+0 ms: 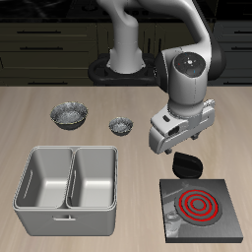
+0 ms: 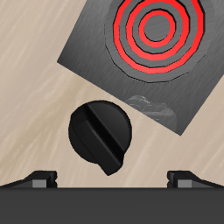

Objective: Turn off the stove and place the largest bowl in the left side of the drainer and the medium bowl in the right side

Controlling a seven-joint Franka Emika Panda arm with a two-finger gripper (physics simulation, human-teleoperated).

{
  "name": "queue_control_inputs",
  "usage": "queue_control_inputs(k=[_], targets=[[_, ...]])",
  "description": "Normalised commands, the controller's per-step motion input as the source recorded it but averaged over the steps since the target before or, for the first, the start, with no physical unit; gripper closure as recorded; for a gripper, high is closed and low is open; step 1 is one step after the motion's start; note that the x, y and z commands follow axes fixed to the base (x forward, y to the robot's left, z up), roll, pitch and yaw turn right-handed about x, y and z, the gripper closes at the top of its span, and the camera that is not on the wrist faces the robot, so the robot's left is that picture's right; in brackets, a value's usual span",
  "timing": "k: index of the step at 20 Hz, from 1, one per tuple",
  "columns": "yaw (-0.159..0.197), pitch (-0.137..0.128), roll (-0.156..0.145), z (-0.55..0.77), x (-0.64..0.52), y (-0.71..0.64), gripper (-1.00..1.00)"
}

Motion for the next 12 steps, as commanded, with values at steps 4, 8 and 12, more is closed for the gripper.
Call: queue_control_inputs(k=[4,8,12], targets=[[0.102,0.009,0.007,-0.12,-0.07,0.13,-1.00],[0.069,0.008,-0.004,-0.13,-0.06,0.10,-1.00],[0.075,-0.021,0.009,-0.13,-0.12,0.08,-1.00]])
